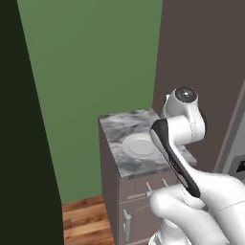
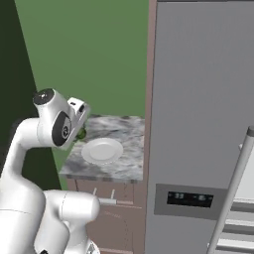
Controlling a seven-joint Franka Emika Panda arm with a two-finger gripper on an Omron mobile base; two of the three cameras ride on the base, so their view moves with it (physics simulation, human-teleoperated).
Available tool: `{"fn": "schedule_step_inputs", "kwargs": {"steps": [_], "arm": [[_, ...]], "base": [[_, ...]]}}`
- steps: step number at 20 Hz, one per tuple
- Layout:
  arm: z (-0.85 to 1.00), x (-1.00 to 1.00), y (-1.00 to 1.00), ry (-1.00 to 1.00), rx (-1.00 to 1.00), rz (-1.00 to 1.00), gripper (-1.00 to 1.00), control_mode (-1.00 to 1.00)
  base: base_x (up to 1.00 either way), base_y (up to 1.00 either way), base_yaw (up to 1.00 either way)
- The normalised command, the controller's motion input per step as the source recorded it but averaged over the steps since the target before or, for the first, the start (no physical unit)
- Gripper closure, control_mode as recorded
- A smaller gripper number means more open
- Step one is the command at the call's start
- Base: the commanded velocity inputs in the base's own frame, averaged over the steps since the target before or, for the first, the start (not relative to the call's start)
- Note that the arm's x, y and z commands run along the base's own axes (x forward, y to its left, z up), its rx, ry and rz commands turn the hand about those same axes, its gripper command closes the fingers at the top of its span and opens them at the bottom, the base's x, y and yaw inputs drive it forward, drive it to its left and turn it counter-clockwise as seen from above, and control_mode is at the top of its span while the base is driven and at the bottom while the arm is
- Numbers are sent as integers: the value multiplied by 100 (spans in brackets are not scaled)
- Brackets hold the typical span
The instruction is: Pick avocado from the fridge and place it on the plate on the counter.
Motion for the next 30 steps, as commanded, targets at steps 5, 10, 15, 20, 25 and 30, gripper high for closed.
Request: {"fn": "schedule_step_inputs", "kwargs": {"steps": [5, 10, 15, 20, 25, 30], "arm": [[-56, 51, 0, 17, 0, 0, 100, -100], [-44, 54, 0, 10, 0, 0, 100, -100], [-35, 52, 0, 6, 0, 0, 100, -100], [-34, 50, 0, 5, 0, 0, 100, -100], [-35, 40, 0, 5, 0, 0, 100, -100], [-34, 26, 0, 3, 0, 0, 100, -100]], "base": [[0, 0, 0], [0, 0, 0], [0, 0, 0], [0, 0, 0], [0, 0, 0], [0, 0, 0]]}}
